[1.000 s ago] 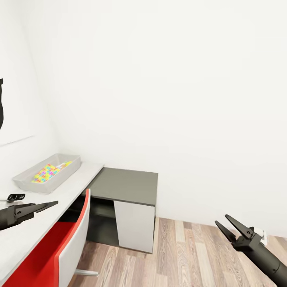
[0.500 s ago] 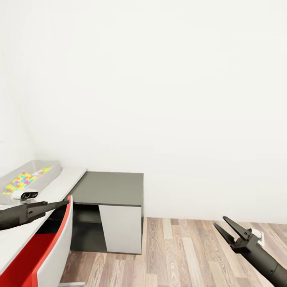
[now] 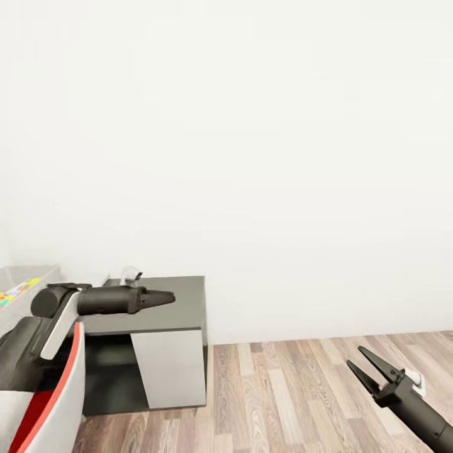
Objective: Put all the toys in the child's room - the three board games (two on the bed and one on the table), the two jigsaw puzzles on the table, and the tennis ball on the table - inside the toy box on the table in the child's room.
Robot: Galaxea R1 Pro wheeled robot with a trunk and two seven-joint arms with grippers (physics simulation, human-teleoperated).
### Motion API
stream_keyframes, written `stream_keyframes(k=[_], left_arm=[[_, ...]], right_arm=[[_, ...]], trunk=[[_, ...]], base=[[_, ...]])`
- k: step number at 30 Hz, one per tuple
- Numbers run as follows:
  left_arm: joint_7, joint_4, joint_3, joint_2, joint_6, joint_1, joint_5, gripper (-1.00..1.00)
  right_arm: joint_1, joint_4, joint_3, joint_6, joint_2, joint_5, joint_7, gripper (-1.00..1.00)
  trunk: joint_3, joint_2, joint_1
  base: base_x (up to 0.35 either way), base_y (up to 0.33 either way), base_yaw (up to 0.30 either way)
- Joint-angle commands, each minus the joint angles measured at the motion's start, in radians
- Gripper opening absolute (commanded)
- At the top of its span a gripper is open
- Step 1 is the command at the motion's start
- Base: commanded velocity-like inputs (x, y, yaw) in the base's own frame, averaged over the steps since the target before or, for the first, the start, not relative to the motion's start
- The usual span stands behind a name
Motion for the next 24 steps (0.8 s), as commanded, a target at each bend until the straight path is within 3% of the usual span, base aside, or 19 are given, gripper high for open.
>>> stream_keyframes(k=[1,4,7,9,11,12,13,16,20,22,24], left_arm=[[0.011,0.004,-0.007,-0.013,0.007,-0.006,-0.006,1.00],[0.051,0.017,-0.020,-0.061,0.007,-0.019,-0.043,1.00],[0.095,0.034,-0.027,-0.113,0.007,-0.025,-0.108,1.00],[0.147,0.075,-0.029,-0.167,0.007,-0.027,-0.200,1.00],[0.174,0.112,-0.029,-0.191,0.007,-0.027,-0.252,1.00],[0.203,0.158,-0.028,-0.214,0.006,-0.028,-0.304,1.00],[0.218,0.184,-0.027,-0.224,0.004,-0.028,-0.330,1.00],[0.337,0.363,-0.022,-0.290,-0.012,-0.027,-0.447,1.00],[0.468,0.521,-0.019,-0.342,-0.062,-0.025,-0.481,1.00],[0.570,0.642,-0.018,-0.363,-0.148,-0.022,-0.486,1.00],[0.614,0.708,-0.017,-0.370,-0.195,-0.020,-0.486,1.00]], right_arm=[[0.000,0.011,-0.004,0.005,-0.001,-0.004,0.000,1.00],[-0.001,0.042,-0.012,0.004,-0.005,-0.002,-0.002,1.00],[-0.002,0.055,-0.015,0.003,-0.007,0.002,-0.006,1.00],[-0.002,0.061,-0.014,0.000,-0.004,0.028,-0.031,1.00],[-0.002,0.063,-0.013,-0.003,-0.002,0.054,-0.058,1.00],[-0.004,0.065,-0.013,-0.005,0.001,0.088,-0.092,1.00],[-0.005,0.066,-0.012,-0.007,0.003,0.122,-0.129,1.00],[-0.009,0.074,-0.009,-0.011,0.007,0.191,-0.232,1.00],[-0.012,0.089,0.004,-0.012,0.010,0.235,-0.357,1.00],[-0.012,0.096,0.037,-0.013,0.012,0.264,-0.467,1.00],[-0.013,0.098,0.064,-0.020,0.015,0.280,-0.522,1.00]], trunk=[[0.001,-0.001,0.000],[0.002,-0.001,0.000],[0.003,-0.001,0.000],[0.003,-0.001,0.000],[0.003,-0.001,0.000],[0.003,-0.001,0.000],[0.003,-0.001,0.000],[0.003,-0.001,0.000],[0.003,-0.001,0.000],[0.003,-0.001,0.000],[0.003,-0.001,0.000]], base=[[0.000,0.000,-0.250],[0.000,0.000,-0.241],[0.000,0.000,-0.123],[0.000,0.000,-0.051],[0.000,0.000,-0.029],[0.000,0.000,-0.016],[0.000,0.000,-0.010],[0.000,0.000,-0.006],[0.000,0.000,-0.002],[0.000,0.000,0.000],[0.000,0.000,0.000]])
